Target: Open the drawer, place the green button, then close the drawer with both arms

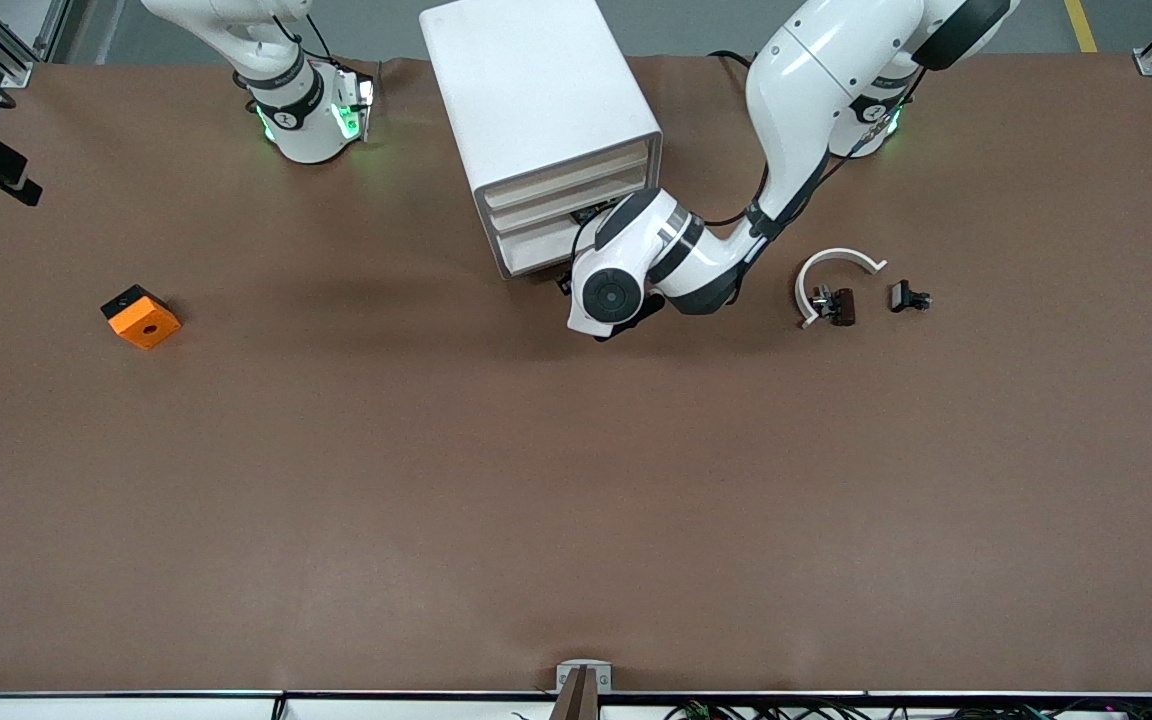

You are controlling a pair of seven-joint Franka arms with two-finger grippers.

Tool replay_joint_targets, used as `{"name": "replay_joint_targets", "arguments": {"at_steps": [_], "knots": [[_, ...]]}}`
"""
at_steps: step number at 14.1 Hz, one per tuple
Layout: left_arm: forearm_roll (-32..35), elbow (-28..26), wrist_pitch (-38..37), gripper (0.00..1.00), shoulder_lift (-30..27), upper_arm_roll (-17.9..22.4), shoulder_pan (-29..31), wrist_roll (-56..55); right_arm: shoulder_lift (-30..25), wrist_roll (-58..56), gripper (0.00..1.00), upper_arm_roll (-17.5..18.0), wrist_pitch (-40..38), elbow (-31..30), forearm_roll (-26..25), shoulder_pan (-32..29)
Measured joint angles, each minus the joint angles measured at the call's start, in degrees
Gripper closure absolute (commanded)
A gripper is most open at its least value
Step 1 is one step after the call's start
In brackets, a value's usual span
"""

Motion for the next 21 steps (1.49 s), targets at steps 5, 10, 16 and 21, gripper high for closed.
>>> {"name": "replay_joint_targets", "arguments": {"at_steps": [5, 10, 16, 21], "knots": [[-1.24, -0.03, -0.16, 0.00, 0.92, -0.70, -0.06, -0.01, -0.88, 0.00, 0.00, 0.04, 1.86, -1.05, 0.00, 0.18], [-5.41, -0.03, -0.16, 0.00, 1.57, -1.15, -0.07, -0.01, -0.92, 0.00, 0.00, 0.04, 3.18, -1.05, 0.00, 0.18], [-5.85, -0.03, -0.16, 0.00, 1.57, -1.16, -0.07, -0.01, -0.92, 0.00, 0.00, 0.04, 3.25, -1.05, 0.01, 0.22], [-5.87, 0.04, -0.14, 0.00, 1.57, -1.10, 0.24, 0.00, -0.92, 0.00, 0.00, -0.05, 3.25, -1.05, 0.05, 0.30]]}}
